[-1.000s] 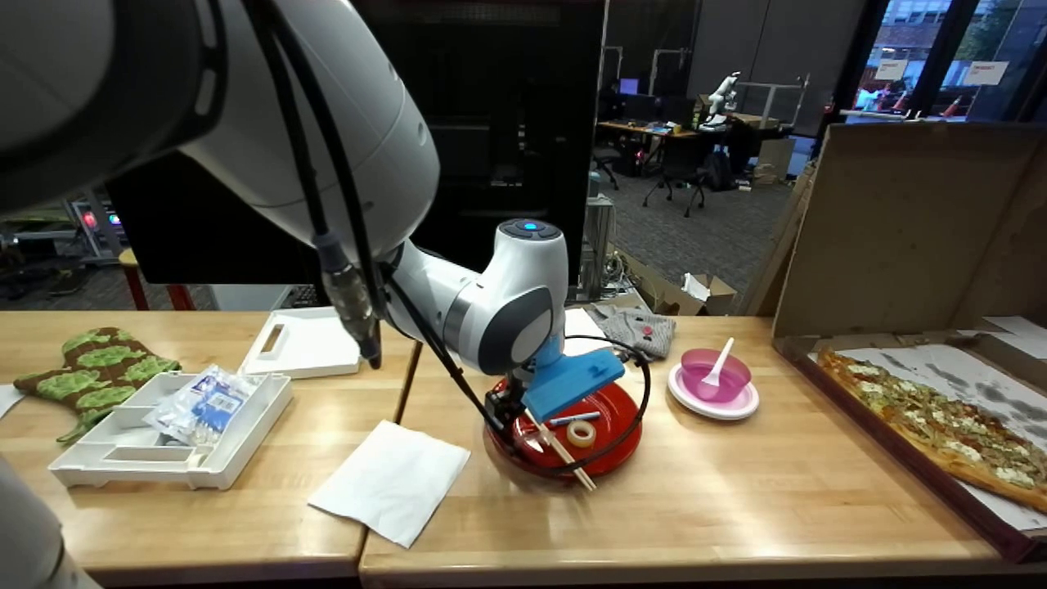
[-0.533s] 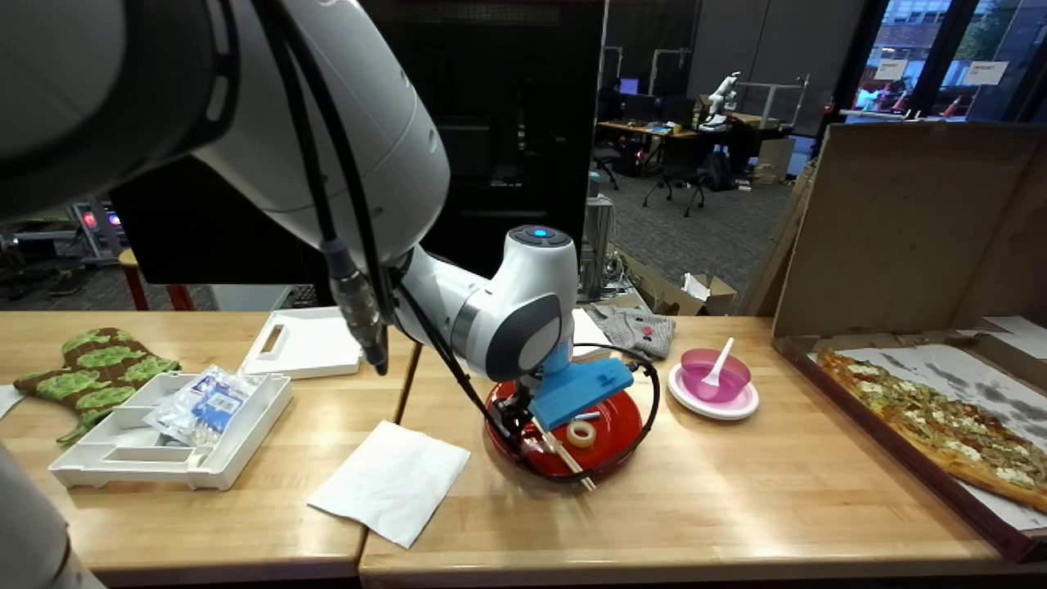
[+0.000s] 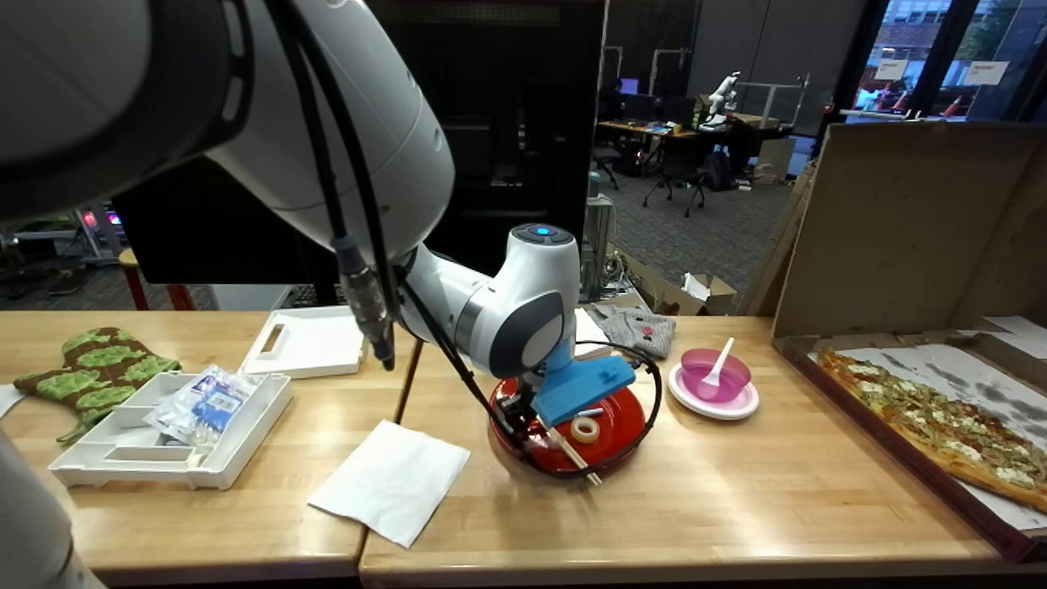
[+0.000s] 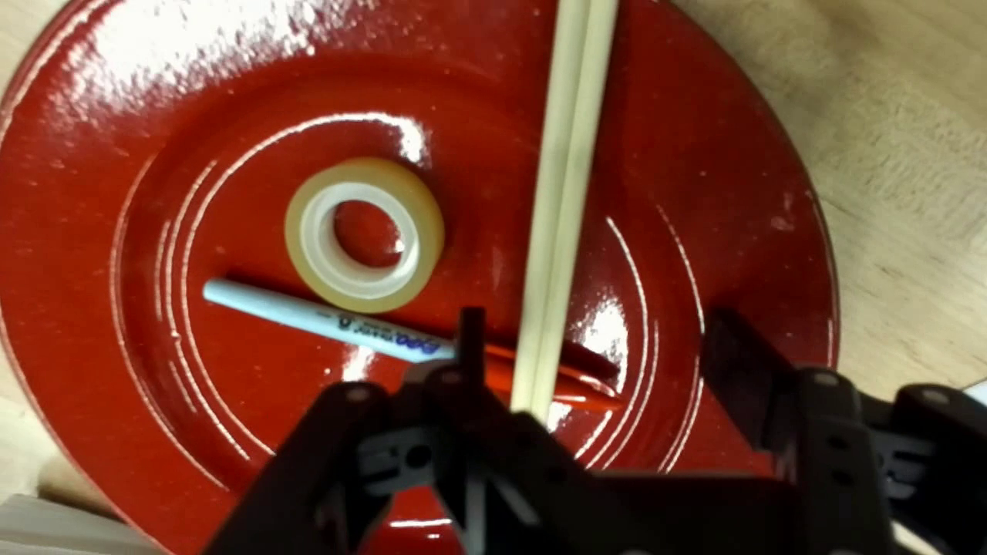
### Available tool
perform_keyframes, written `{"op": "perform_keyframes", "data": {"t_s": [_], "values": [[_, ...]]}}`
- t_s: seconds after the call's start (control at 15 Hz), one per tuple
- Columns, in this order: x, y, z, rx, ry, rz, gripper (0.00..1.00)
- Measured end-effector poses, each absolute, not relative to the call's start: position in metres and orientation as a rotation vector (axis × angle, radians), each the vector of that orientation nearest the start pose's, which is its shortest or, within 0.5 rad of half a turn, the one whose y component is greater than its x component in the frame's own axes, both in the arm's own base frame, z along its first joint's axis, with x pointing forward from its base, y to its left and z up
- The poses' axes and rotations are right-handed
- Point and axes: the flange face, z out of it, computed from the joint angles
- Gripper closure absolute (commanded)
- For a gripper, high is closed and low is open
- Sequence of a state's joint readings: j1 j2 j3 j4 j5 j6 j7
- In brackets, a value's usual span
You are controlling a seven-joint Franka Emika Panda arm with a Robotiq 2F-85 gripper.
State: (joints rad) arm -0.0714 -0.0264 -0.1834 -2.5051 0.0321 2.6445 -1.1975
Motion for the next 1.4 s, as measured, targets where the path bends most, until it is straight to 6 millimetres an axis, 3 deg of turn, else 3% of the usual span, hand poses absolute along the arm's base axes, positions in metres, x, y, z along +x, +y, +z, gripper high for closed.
{"op": "perform_keyframes", "data": {"t_s": [0.33,0.93,1.0,1.13,1.4], "values": [[0.4674,-0.1229,0.3118,-2.903,-1.42,-0.236,0.98],[0.4701,-0.1259,0.3133,-2.91,-1.415,-0.241,1.0],[0.4702,-0.1259,0.3133,-2.91,-1.415,-0.241,0.74],[0.4702,-0.1259,0.3133,-2.91,-1.415,-0.241,0.69],[0.4709,-0.126,0.3142,-2.911,-1.424,-0.242,0.43]]}}
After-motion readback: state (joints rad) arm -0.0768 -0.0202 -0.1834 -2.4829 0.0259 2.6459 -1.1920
